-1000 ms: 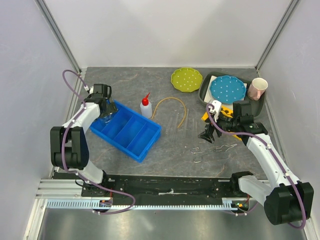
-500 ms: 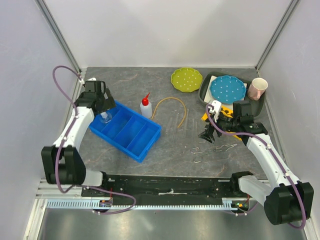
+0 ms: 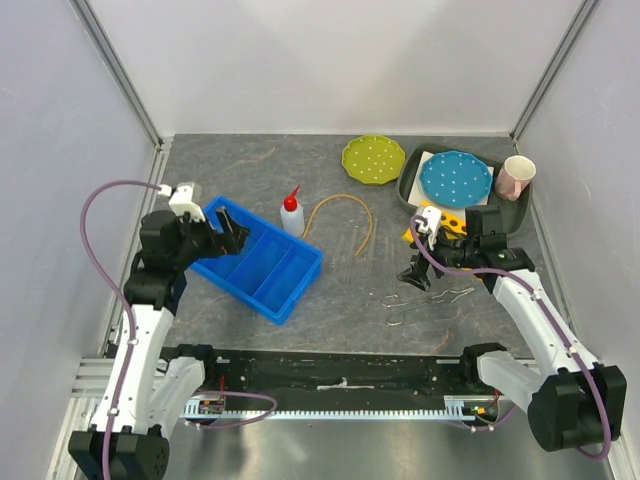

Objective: Organize the chemistry lab equipment

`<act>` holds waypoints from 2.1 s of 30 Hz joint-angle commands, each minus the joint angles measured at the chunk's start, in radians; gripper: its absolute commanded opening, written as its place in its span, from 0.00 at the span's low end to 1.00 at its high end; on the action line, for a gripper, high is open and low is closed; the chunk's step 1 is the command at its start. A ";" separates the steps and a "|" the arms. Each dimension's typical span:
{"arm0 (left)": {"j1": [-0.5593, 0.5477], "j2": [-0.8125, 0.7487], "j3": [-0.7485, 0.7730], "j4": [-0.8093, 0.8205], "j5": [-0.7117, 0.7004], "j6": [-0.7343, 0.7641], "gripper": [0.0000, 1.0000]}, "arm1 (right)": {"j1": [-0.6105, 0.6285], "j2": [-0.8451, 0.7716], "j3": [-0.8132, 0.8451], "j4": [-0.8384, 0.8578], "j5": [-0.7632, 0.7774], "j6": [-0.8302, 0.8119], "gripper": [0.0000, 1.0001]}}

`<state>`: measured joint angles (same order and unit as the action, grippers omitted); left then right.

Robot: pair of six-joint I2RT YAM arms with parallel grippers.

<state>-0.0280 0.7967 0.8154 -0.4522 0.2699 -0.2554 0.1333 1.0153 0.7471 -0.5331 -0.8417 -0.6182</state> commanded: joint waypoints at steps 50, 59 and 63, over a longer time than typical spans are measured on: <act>-0.429 1.009 0.556 0.069 -0.359 0.154 0.89 | -0.014 0.035 0.008 0.019 -0.020 0.009 0.98; -0.428 1.030 0.576 0.070 -0.379 0.114 0.52 | -0.015 0.034 0.009 0.019 -0.022 0.011 0.98; -0.428 0.974 0.567 0.083 -0.367 0.104 0.31 | -0.014 0.032 0.008 0.018 -0.022 0.008 0.98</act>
<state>-0.4538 1.8282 1.3479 -0.4091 -0.0822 -0.1375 0.1211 1.0573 0.7483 -0.5358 -0.8555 -0.5957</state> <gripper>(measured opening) 0.664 0.983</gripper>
